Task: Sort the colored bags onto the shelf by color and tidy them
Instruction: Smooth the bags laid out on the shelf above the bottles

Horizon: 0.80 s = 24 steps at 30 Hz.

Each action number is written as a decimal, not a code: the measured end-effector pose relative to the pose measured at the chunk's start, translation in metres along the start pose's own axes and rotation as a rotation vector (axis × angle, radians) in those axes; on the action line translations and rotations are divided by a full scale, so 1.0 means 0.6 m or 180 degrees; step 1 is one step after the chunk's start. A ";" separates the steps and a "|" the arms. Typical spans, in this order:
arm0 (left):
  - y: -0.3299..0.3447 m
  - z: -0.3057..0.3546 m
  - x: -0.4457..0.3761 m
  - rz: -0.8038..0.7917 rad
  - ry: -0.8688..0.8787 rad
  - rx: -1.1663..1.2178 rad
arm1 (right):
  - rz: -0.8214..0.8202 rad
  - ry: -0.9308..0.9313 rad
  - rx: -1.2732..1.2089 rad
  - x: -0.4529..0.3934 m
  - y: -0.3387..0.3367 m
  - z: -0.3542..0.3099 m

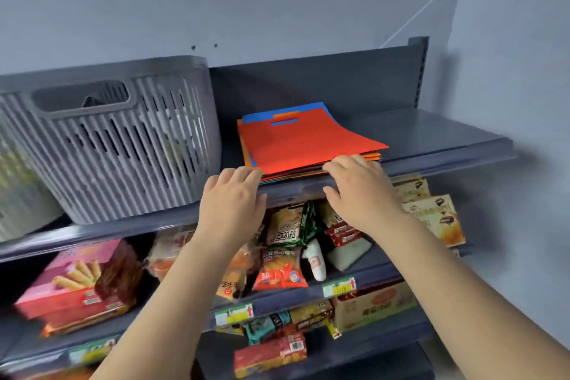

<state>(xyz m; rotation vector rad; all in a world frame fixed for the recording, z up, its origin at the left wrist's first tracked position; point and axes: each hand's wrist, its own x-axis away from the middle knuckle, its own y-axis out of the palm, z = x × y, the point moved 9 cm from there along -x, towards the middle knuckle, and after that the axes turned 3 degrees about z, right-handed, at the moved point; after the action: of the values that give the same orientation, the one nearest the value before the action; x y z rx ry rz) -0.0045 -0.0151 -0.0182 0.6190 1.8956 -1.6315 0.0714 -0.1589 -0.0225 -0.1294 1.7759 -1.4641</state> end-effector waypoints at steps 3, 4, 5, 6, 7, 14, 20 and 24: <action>0.015 -0.015 -0.014 -0.0040 0.0033 -0.0262 | -0.0038 -0.0176 0.0073 -0.038 0.021 -0.015; 0.021 -0.017 -0.019 -0.0056 0.0049 -0.0341 | -0.0040 -0.0230 0.0092 -0.049 0.027 -0.017; 0.027 -0.018 -0.024 -0.0080 0.0053 -0.0416 | -0.0049 -0.0280 0.0109 -0.061 0.034 -0.018; 0.033 -0.020 -0.029 -0.0112 0.0036 -0.0477 | -0.0062 -0.0336 0.0134 -0.072 0.039 -0.019; 0.038 -0.022 -0.033 -0.0142 0.0007 -0.0519 | -0.0093 -0.0396 0.0147 -0.082 0.046 -0.020; 0.060 -0.037 -0.052 -0.0245 -0.0253 -0.0638 | -0.0540 -0.0549 -0.0512 -0.127 0.078 -0.012; 0.064 -0.046 -0.078 -0.0121 -0.0437 -0.0590 | -0.0370 -0.0242 -0.1151 -0.164 0.069 0.042; 0.087 -0.037 -0.099 -0.0317 -0.0512 -0.0366 | -0.0111 0.0013 -0.1034 -0.187 0.066 0.089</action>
<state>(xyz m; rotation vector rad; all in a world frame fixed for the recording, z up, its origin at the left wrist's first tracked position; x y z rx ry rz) 0.0717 0.0158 -0.0140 0.3404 1.9118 -1.5694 0.1958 -0.1267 0.0012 -0.3251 2.0123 -1.1896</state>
